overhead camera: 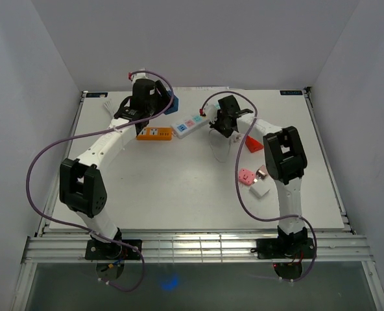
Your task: Insert the plug
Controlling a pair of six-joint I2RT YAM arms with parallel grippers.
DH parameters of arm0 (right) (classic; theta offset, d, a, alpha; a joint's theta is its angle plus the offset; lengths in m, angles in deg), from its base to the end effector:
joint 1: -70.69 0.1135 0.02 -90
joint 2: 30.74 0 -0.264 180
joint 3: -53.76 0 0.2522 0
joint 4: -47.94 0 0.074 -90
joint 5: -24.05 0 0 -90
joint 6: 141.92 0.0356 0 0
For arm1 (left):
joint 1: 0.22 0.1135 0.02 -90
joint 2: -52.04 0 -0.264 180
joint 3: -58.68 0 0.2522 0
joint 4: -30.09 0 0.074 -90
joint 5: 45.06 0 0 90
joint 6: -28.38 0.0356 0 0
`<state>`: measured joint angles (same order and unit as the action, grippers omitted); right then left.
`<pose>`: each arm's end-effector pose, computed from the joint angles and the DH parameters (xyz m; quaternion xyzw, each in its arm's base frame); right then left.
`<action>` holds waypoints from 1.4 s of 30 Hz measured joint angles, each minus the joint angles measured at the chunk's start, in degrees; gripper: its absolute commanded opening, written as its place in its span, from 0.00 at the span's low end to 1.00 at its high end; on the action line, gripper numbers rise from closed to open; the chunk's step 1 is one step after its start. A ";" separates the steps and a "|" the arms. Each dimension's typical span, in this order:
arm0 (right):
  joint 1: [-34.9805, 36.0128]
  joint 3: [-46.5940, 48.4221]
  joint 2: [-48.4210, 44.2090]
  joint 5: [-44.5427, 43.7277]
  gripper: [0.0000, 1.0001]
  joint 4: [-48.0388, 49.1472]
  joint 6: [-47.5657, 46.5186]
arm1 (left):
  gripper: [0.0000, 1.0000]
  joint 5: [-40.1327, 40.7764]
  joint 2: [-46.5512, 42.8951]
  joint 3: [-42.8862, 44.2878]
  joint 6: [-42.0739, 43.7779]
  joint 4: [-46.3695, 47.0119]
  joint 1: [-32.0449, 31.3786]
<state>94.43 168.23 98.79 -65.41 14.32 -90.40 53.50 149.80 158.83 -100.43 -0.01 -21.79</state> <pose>0.4612 0.2032 0.1693 -0.4849 0.8002 -0.0409 0.3505 0.3779 -0.1437 0.3348 -0.1661 0.8380 -0.2042 0.4779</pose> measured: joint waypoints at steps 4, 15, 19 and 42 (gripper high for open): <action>6.54 -11.78 -13.07 1.46 0.08 -2.54 3.96 | 0.00 0.04 -3.34 -2.73 -0.04 -1.14 0.02; 16.96 -27.85 -28.15 2.45 0.08 -0.94 15.61 | 0.00 0.26 -11.34 -7.34 -0.22 -2.01 0.02; 18.16 -32.92 -31.78 2.25 0.08 -0.92 18.75 | 0.00 0.26 -12.50 -8.17 -0.22 -2.36 0.02; 26.05 -49.22 -49.22 2.40 0.71 -6.86 33.75 | 0.00 -1.18 -13.11 -8.39 -0.20 -4.28 0.02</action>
<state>120.49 119.01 49.57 -63.01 7.46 -56.65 52.32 136.68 150.44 -100.62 -4.29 -21.76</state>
